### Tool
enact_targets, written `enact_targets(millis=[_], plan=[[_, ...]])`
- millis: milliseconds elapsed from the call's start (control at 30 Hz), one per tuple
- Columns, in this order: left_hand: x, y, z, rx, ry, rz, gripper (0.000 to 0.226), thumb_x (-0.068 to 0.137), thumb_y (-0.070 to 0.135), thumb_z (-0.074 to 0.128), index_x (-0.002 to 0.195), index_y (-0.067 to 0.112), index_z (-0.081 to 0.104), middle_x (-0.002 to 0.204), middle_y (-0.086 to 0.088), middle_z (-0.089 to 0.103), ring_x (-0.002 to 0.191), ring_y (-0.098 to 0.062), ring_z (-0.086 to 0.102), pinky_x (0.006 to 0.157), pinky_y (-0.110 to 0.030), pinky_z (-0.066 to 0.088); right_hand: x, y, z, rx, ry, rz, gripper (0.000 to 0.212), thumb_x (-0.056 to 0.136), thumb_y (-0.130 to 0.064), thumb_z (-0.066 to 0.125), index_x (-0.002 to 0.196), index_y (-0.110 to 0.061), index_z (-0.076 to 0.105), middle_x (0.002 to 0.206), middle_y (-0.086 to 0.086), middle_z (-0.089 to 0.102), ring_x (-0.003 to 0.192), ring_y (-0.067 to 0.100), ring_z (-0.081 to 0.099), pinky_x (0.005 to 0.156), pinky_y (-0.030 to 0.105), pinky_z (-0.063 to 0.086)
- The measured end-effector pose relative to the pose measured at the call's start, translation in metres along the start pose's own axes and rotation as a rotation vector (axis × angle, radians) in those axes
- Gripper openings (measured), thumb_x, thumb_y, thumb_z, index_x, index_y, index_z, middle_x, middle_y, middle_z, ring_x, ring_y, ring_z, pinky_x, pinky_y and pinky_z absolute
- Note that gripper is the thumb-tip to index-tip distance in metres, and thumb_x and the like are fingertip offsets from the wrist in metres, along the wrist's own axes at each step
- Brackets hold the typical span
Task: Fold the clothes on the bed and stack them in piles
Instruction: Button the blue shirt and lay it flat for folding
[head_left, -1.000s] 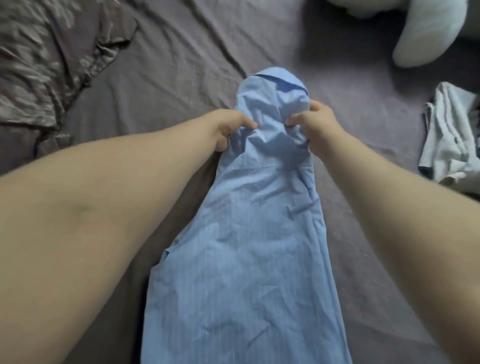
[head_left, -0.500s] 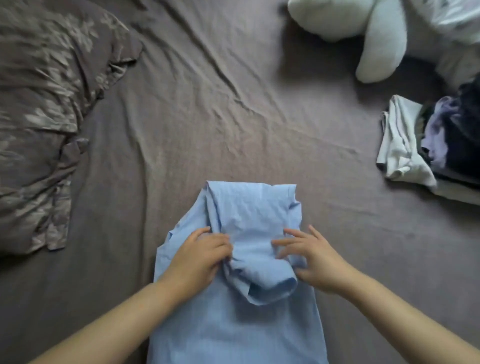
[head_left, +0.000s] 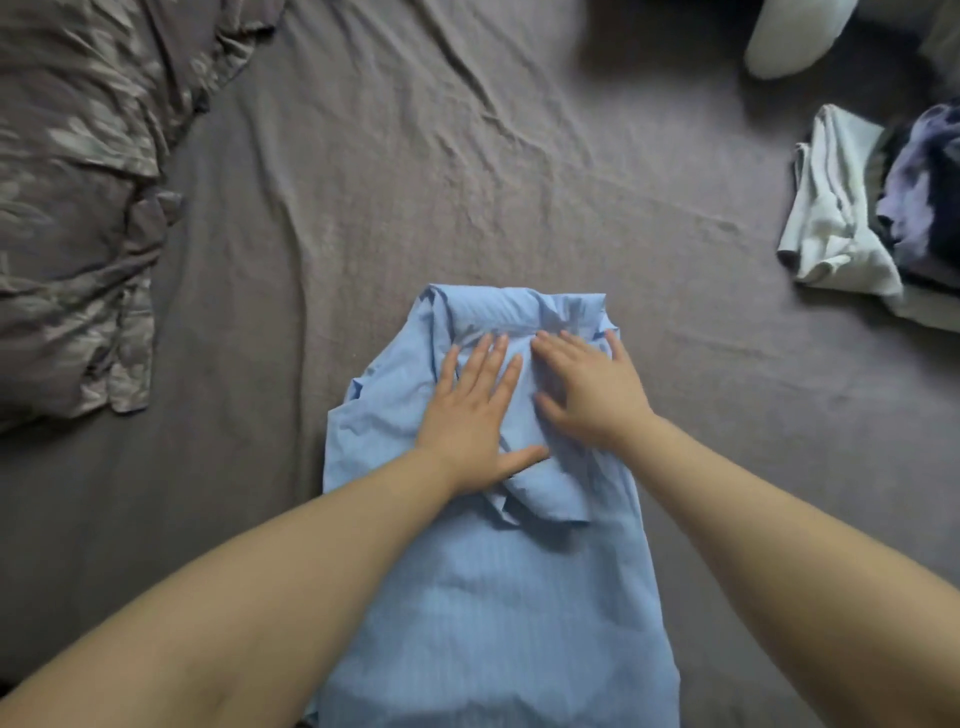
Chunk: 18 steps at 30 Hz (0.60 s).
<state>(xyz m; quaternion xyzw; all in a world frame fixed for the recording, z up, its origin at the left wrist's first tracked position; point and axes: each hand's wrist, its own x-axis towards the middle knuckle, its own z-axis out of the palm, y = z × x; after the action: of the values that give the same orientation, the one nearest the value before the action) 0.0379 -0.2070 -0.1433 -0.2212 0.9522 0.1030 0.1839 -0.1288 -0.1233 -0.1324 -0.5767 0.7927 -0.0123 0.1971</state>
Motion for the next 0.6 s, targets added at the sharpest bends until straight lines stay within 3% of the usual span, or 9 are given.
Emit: enact_targets(millis=[33,67,100,200,267,333,400,500,600], plan=[[-0.005,0.007,0.0,-0.077,0.076,-0.02,0.106,0.072,0.08,0.011,0.152,0.012,0.0,0.16,-0.01,-0.01,0.147,-0.023,-0.014,0.117,-0.05,-0.005,0.009,-0.005,-0.008,0.038,0.146,0.016,0.055,0.083,-0.045,0.042,0.125,-0.015,0.059,0.133,0.007,0.058,0.126,0.026,0.051,0.11,0.047,0.02],[-0.013,0.014,0.002,-0.137,0.158,-0.017,0.102,0.076,0.077,0.02,0.152,0.011,0.009,0.16,-0.01,0.0,0.148,-0.023,-0.005,0.117,-0.05,0.0,0.02,-0.008,-0.017,0.051,0.253,0.038,0.051,0.08,-0.043,0.044,0.118,-0.013,0.063,0.125,0.009,0.062,0.12,0.028,0.055,0.106,0.045,0.026],[-0.025,0.02,0.008,-0.168,0.234,0.005,0.095,0.08,0.072,0.028,0.151,0.01,0.02,0.16,-0.01,0.01,0.148,-0.024,0.004,0.116,-0.05,0.005,0.029,-0.01,-0.027,0.069,0.258,0.064,0.054,0.08,-0.042,0.05,0.125,-0.014,0.058,0.132,0.01,0.056,0.126,0.028,0.049,0.106,0.044,0.027],[-0.066,0.033,0.035,-0.137,0.361,0.134,0.066,0.09,0.049,0.039,0.146,0.015,0.038,0.156,-0.009,0.026,0.145,-0.025,0.02,0.112,-0.052,0.019,0.054,-0.007,-0.045,-0.008,-0.129,0.127,0.088,0.081,-0.044,0.067,0.151,-0.02,0.019,0.155,0.005,0.029,0.145,0.022,0.02,0.117,0.05,0.007],[-0.086,0.041,0.048,-0.099,0.407,0.183,0.058,0.091,0.039,0.04,0.145,0.02,0.037,0.155,-0.007,0.028,0.143,-0.025,0.024,0.111,-0.052,0.021,0.063,-0.006,-0.05,-0.027,-0.255,0.148,0.095,0.079,-0.045,0.071,0.152,-0.022,0.015,0.151,0.007,0.035,0.142,0.024,0.029,0.116,0.055,0.002],[-0.095,0.05,0.054,-0.079,0.386,0.161,0.057,0.091,0.037,0.039,0.145,0.02,0.037,0.154,-0.006,0.03,0.142,-0.025,0.026,0.111,-0.05,0.02,0.069,-0.009,-0.053,-0.066,-0.199,0.113,0.073,0.078,-0.038,0.071,0.14,-0.019,0.039,0.136,0.009,0.05,0.13,0.027,0.044,0.115,0.052,0.008],[-0.098,0.059,0.059,-0.073,0.327,0.104,0.057,0.09,0.039,0.035,0.14,0.016,0.047,0.149,-0.006,0.042,0.139,-0.023,0.028,0.109,-0.047,0.022,0.065,-0.018,-0.06,-0.062,-0.074,0.028,0.037,0.078,-0.028,0.067,0.112,-0.014,0.06,0.115,0.01,0.06,0.113,0.03,0.053,0.106,0.043,0.026],[-0.096,0.069,0.059,-0.136,0.207,0.02,0.058,0.084,0.038,0.034,0.13,0.014,0.06,0.139,-0.005,0.054,0.133,-0.022,0.033,0.104,-0.045,0.028,0.027,-0.032,-0.073,0.077,0.158,-0.223,0.015,0.072,-0.019,0.054,0.079,-0.007,0.061,0.085,0.015,0.059,0.083,0.038,0.058,0.068,0.037,0.042],[-0.095,0.067,0.046,-0.211,0.165,-0.022,0.054,0.078,0.035,0.036,0.12,0.018,0.067,0.131,-0.004,0.06,0.127,-0.024,0.047,0.098,-0.046,0.046,-0.035,-0.039,-0.08,0.097,0.329,-0.44,0.016,0.066,-0.014,0.047,0.073,-0.008,0.06,0.085,0.012,0.06,0.073,0.033,0.054,0.061,0.031,0.039]])
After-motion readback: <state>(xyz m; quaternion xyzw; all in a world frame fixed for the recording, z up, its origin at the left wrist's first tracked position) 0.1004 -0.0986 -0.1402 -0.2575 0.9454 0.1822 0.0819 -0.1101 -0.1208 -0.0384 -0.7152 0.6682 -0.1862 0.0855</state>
